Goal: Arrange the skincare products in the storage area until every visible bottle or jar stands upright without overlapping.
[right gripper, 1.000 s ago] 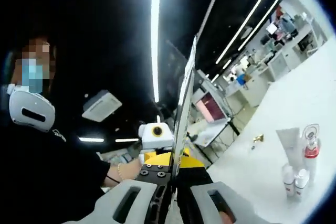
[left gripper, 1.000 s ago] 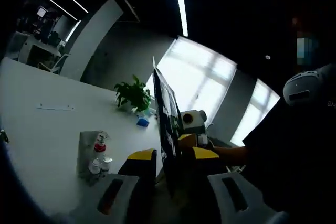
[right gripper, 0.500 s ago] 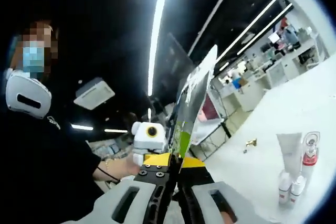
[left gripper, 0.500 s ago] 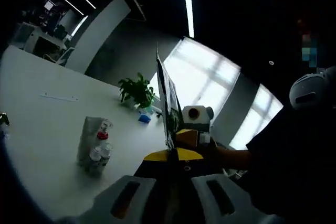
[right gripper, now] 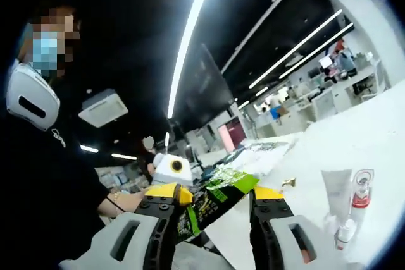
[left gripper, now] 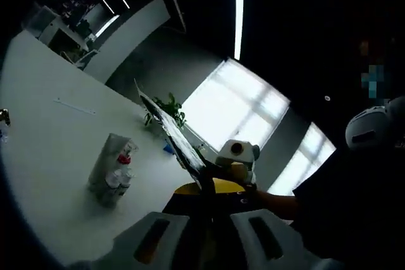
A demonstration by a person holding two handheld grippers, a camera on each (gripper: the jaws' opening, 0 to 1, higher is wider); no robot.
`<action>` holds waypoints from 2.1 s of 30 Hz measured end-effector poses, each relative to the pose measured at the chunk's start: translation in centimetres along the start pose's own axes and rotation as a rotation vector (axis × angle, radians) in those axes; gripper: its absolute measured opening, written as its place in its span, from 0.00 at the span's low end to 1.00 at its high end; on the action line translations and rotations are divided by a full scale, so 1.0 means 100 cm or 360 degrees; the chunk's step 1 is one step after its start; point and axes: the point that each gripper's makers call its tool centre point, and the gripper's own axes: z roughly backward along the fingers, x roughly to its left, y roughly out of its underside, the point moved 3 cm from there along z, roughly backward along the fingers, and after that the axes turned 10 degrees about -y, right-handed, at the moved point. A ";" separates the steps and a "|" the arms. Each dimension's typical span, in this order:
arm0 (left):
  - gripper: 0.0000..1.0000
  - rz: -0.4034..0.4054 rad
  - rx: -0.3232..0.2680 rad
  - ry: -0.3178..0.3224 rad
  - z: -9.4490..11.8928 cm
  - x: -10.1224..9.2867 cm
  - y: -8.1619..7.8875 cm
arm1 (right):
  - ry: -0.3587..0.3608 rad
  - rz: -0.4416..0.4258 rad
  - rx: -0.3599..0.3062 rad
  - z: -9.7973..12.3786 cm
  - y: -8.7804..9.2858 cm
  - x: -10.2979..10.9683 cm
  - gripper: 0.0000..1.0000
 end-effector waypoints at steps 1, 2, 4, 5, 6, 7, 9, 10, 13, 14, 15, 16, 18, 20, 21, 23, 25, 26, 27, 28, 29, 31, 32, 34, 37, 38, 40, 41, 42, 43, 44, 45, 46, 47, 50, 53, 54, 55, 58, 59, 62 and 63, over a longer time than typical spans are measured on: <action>0.00 0.0011 -0.0011 -0.0007 0.001 0.001 0.000 | 0.0010 0.0000 0.0006 0.001 0.000 -0.003 0.54; 0.00 0.0021 -0.0021 -0.0013 0.001 0.003 -0.001 | 0.0018 0.0005 0.0024 0.002 0.002 -0.004 0.55; 0.00 0.0031 -0.0033 -0.0028 0.002 0.006 -0.001 | 0.0032 0.0023 0.0074 0.005 0.006 -0.008 0.58; 0.00 0.0031 -0.0036 -0.0043 0.004 0.008 -0.001 | 0.0036 0.0030 0.0098 0.006 0.008 -0.009 0.59; 0.00 0.0030 -0.0039 -0.0050 0.004 0.010 0.000 | 0.0053 0.0044 0.0122 0.007 0.010 -0.011 0.63; 0.00 0.0035 -0.0041 -0.0062 0.005 0.012 0.000 | 0.0070 0.0058 0.0134 0.008 0.011 -0.014 0.66; 0.00 0.0046 -0.0043 -0.0082 0.008 0.017 0.000 | 0.0112 0.0097 0.0175 0.012 0.016 -0.017 0.76; 0.00 0.0048 -0.0045 -0.0094 0.008 0.019 0.001 | 0.0142 0.0123 0.0197 0.015 0.019 -0.019 0.80; 0.00 0.0076 -0.0048 -0.0132 0.011 0.028 0.002 | 0.0191 0.0148 0.0225 0.023 0.026 -0.023 0.92; 0.00 0.0086 -0.0050 -0.0138 0.011 0.030 0.002 | 0.0215 0.0161 0.0234 0.026 0.028 -0.025 0.96; 0.00 0.0101 -0.0050 -0.0147 0.012 0.033 0.003 | 0.0272 0.0176 0.0265 0.033 0.032 -0.032 1.00; 0.00 0.0110 -0.0049 -0.0157 0.012 0.034 0.004 | 0.0277 0.0181 0.0289 0.037 0.035 -0.034 0.99; 0.00 0.0120 -0.0043 -0.0175 0.012 0.038 0.006 | 0.0326 0.0173 0.0316 0.047 0.041 -0.040 0.99; 0.00 0.0135 -0.0036 -0.0195 0.012 0.042 0.008 | 0.0344 0.0155 0.0308 0.054 0.043 -0.043 0.99; 0.00 0.0139 -0.0031 -0.0206 0.011 0.044 0.010 | 0.0375 0.0155 0.0312 0.061 0.046 -0.047 0.99; 0.00 0.0143 -0.0022 -0.0230 0.010 0.049 0.013 | 0.0432 0.0152 0.0365 0.071 0.052 -0.054 0.99; 0.00 0.0151 -0.0015 -0.0247 0.009 0.052 0.015 | 0.0480 0.0151 0.0401 0.080 0.058 -0.062 0.99; 0.00 0.0157 -0.0010 -0.0255 0.009 0.055 0.016 | 0.0497 0.0145 0.0399 0.083 0.060 -0.065 0.99; 0.00 0.0160 -0.0008 -0.0259 0.008 0.056 0.016 | 0.0516 0.0142 0.0399 0.085 0.062 -0.067 0.99; 0.00 0.0168 0.0000 -0.0270 0.007 0.059 0.017 | 0.0528 0.0129 0.0396 0.088 0.064 -0.069 0.99; 0.00 0.0171 0.0006 -0.0277 0.006 0.061 0.018 | 0.0529 0.0115 0.0391 0.089 0.065 -0.070 0.99; 0.00 0.0169 0.0029 -0.0295 0.004 0.066 0.020 | 0.0537 0.0102 0.0379 0.090 0.068 -0.073 0.99; 0.00 0.0165 0.0043 -0.0309 0.003 0.069 0.021 | 0.0546 0.0102 0.0387 0.090 0.071 -0.075 0.99; 0.00 0.0175 0.0063 -0.0324 0.000 0.076 0.023 | 0.0554 0.0105 0.0435 0.089 0.074 -0.079 0.99; 0.00 0.0195 0.0091 -0.0343 -0.006 0.086 0.027 | 0.0541 0.0116 0.0431 0.088 0.074 -0.084 0.99; 0.00 0.0197 0.0100 -0.0354 -0.008 0.090 0.028 | 0.0546 0.0109 0.0436 0.089 0.075 -0.086 0.99; 0.00 0.0205 0.0124 -0.0368 -0.011 0.097 0.032 | 0.0566 0.0113 0.0453 0.091 0.077 -0.090 0.99; 0.00 0.0214 0.0144 -0.0384 -0.015 0.104 0.035 | 0.0578 0.0123 0.0462 0.093 0.076 -0.092 0.99; 0.00 0.0221 0.0173 -0.0406 -0.018 0.110 0.039 | 0.0582 0.0131 0.0462 0.094 0.075 -0.093 0.99; 0.00 0.0225 0.0185 -0.0414 -0.020 0.114 0.040 | 0.0587 0.0139 0.0463 0.095 0.074 -0.094 0.99; 0.00 0.0220 0.0202 -0.0426 -0.024 0.120 0.043 | 0.0598 0.0164 0.0491 0.097 0.074 -0.095 0.98; 0.00 0.0218 0.0212 -0.0436 -0.026 0.124 0.044 | 0.0611 0.0190 0.0532 0.100 0.076 -0.097 0.98; 0.00 0.0215 0.0224 -0.0444 -0.028 0.129 0.045 | 0.0621 0.0206 0.0576 0.103 0.079 -0.100 0.97; 0.00 0.0208 0.0247 -0.0447 -0.031 0.135 0.047 | 0.0624 0.0184 0.0575 0.103 0.081 -0.101 0.96; 0.00 0.0194 0.0286 -0.0460 -0.034 0.153 0.050 | 0.0615 0.0157 0.0547 0.104 0.081 -0.104 0.96; 0.00 0.0172 0.0322 -0.0490 -0.038 0.177 0.052 | 0.0644 0.0150 0.0536 0.106 0.081 -0.106 0.96; 0.00 0.0167 0.0327 -0.0494 -0.040 0.179 0.054 | 0.0649 0.0149 0.0532 0.107 0.081 -0.107 0.95; 0.00 0.0162 0.0339 -0.0502 -0.042 0.185 0.055 | 0.0658 0.0151 0.0521 0.109 0.080 -0.110 0.95; 0.00 0.0160 0.0369 -0.0512 -0.046 0.195 0.059 | 0.0677 0.0131 0.0495 0.111 0.081 -0.112 0.95; 0.00 0.0153 0.0390 -0.0514 -0.048 0.196 0.063 | 0.0688 0.0128 0.0497 0.111 0.081 -0.112 0.95; 0.00 0.0162 0.0431 -0.0529 -0.050 0.199 0.070 | 0.0702 0.0126 0.0485 0.112 0.080 -0.115 0.94; 0.00 0.0169 0.0439 -0.0539 -0.049 0.201 0.072 | 0.0706 0.0125 0.0482 0.113 0.080 -0.115 0.94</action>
